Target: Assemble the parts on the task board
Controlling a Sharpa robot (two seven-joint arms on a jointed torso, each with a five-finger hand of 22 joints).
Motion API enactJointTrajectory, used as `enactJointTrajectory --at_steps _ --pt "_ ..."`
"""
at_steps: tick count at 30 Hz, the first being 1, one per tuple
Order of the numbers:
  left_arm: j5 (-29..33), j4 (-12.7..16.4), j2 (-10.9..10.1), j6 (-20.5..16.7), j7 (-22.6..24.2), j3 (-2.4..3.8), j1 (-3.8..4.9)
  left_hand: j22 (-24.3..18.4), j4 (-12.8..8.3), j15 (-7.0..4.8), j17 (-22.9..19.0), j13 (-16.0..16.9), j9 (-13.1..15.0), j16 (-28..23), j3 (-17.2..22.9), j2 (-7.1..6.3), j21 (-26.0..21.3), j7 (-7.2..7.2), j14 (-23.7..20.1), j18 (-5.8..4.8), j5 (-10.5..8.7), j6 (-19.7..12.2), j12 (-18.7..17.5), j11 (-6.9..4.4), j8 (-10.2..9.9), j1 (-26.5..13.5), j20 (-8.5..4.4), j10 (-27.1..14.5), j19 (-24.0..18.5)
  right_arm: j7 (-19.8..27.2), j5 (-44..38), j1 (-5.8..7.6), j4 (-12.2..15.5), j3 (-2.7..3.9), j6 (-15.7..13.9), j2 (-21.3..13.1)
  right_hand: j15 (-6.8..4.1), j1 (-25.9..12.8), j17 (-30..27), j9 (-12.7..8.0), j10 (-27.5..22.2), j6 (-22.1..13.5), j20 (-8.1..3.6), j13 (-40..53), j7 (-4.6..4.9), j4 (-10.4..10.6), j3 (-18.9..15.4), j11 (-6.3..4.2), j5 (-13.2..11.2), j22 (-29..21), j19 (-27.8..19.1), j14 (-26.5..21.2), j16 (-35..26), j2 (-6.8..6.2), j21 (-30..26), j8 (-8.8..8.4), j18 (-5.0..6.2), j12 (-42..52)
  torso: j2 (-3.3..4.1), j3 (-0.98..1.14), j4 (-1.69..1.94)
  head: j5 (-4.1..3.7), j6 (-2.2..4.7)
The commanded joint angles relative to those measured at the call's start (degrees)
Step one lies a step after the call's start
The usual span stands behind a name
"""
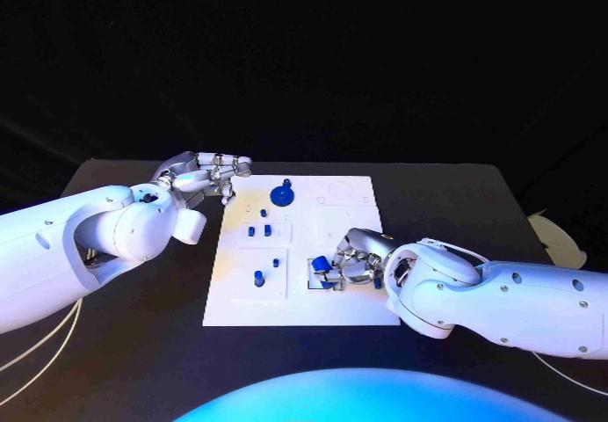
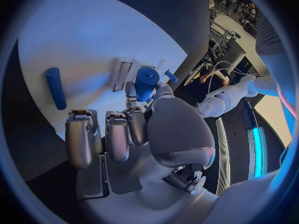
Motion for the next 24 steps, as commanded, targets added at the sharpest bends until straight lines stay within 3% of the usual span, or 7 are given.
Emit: enactJointTrajectory --at_steps 1,4,6,9,13,18,24 --pt "0.3 0.2 0.1 1.0 0.2 0.04 0.03 0.0 -0.1 0.1 -0.1 0.1 -0.1 -0.1 -0.4 0.23 -0.3 0.12 -0.4 0.4 0.06 -0.4 0.4 0.15 0.0 -0.2 0.02 -0.4 0.1 -0.3 0.7 0.0 -0.3 0.0 0.6 0.3 -0.4 -1.0 12.0 0.3 0.6 0.8 -0.33 4.2 -1.02 0.1 -0.6 -0.2 -1.9 13.4 3.8 5.2 0.2 0.1 -0.2 0.39 -0.44 0.1 0.04 0.02 -0.01 0.06 0.02" --pt "0.3 0.2 0.1 1.1 0.2 0.04 0.03 0.0 -0.1 0.1 -0.1 0.1 -0.1 -0.1 -0.4 0.23 -0.3 0.12 -0.4 0.4 0.06 -0.4 0.4 0.15 0.0 -0.2 0.02 -0.4 0.1 -0.3 0.8 0.01 -0.7 0.01 0.1 0.6 -0.4 -3.7 12.0 0.7 0.6 0.8 -0.35 4.3 -1.02 0.0 -2.1 -0.15 -8.1 13.4 3.7 5.2 0.2 -0.38 -0.3 0.7 -0.43 0.0 0.0 0.01 -0.05 0.09 0.0" --pt "0.3 0.2 0.1 1.0 0.2 0.04 0.03 0.0 -0.1 0.1 -0.1 0.1 -0.1 -0.1 -0.4 0.23 -0.3 0.12 -0.4 0.4 0.06 -0.4 0.4 0.15 0.0 -0.2 0.02 -0.4 0.1 -0.1 0.9 0.02 -1.0 0.01 -0.2 0.8 -0.35 -6.7 11.9 0.9 0.4 0.5 -0.32 4.0 -0.93 0.3 -2.1 0.0 -14.1 13.3 3.6 5.2 0.1 -2.66 -0.6 0.82 -0.37 -0.5 -0.02 -0.01 -0.07 0.15 -0.04" --pt "0.3 0.2 0.1 1.1 0.2 0.04 0.03 -0.1 -0.1 0.1 -0.1 0.1 -0.1 -0.1 -0.4 0.24 -0.3 0.12 -0.4 0.4 0.06 -0.4 0.4 0.15 0.0 -0.2 0.02 -0.4 0.1 0.2 1.2 0.04 -1.2 0.01 -0.5 1.0 -0.19 -10.0 11.6 1.3 -0.1 -0.1 -0.22 3.4 -0.68 0.4 -0.5 0.11 -19.0 13.2 3.4 5.1 0.0 -6.46 -1.1 0.88 -0.25 -1.4 0.03 -0.01 -0.02 0.1 -0.02" --pt "0.3 0.2 0.0 1.1 0.1 0.04 0.03 -0.1 -0.1 0.1 -0.1 0.1 -0.1 -0.1 -0.5 0.25 -0.4 0.12 -0.4 0.4 0.07 -0.4 0.4 0.15 0.0 -0.2 0.02 -0.5 0.1 0.4 1.2 0.06 -1.3 0.01 -0.9 1.1 -0.04 -11.1 11.2 1.5 -0.7 -0.7 -0.09 2.6 -0.48 0.5 -0.1 0.3 -20.3 12.9 3.1 5.0 -0.1 -8.13 -2.0 0.84 -0.09 -2.4 0.01 0.0 -0.03 0.14 -0.12" --pt "0.3 0.2 0.0 1.1 0.1 0.04 0.03 -0.1 -0.1 0.1 -0.1 0.1 -0.1 -0.1 -0.5 0.25 -0.4 0.12 -0.4 0.4 0.07 -0.4 0.4 0.15 0.0 -0.2 0.02 -0.5 0.1 0.4 0.3 0.08 -1.2 0.01 -1.8 1.1 0.03 -11.5 11.0 1.5 -1.0 -1.0 -0.03 2.2 -0.38 0.5 -0.1 0.38 -20.8 12.8 2.9 5.0 -0.3 -8.6 -2.4 0.82 0.0 -3.1 -0.03 0.01 -0.05 0.11 -0.14" --pt "0.3 0.2 0.0 1.1 0.1 0.04 0.02 -0.1 -0.1 0.1 -0.1 0.1 -0.1 -0.1 -0.5 0.25 -0.4 0.12 -0.4 0.4 0.07 -0.4 0.4 0.15 0.0 -0.2 0.02 -0.5 0.1 1.1 -1.3 0.07 -0.1 0.01 -2.9 0.3 0.02 -8.1 11.4 2.0 -0.5 -0.9 0.04 3.0 -0.5 0.2 2.4 0.28 -15.8 13.0 3.2 5.1 -0.1 -5.23 -1.8 1.33 -0.13 -2.4 -0.01 0.07 -0.02 0.17 -0.13"
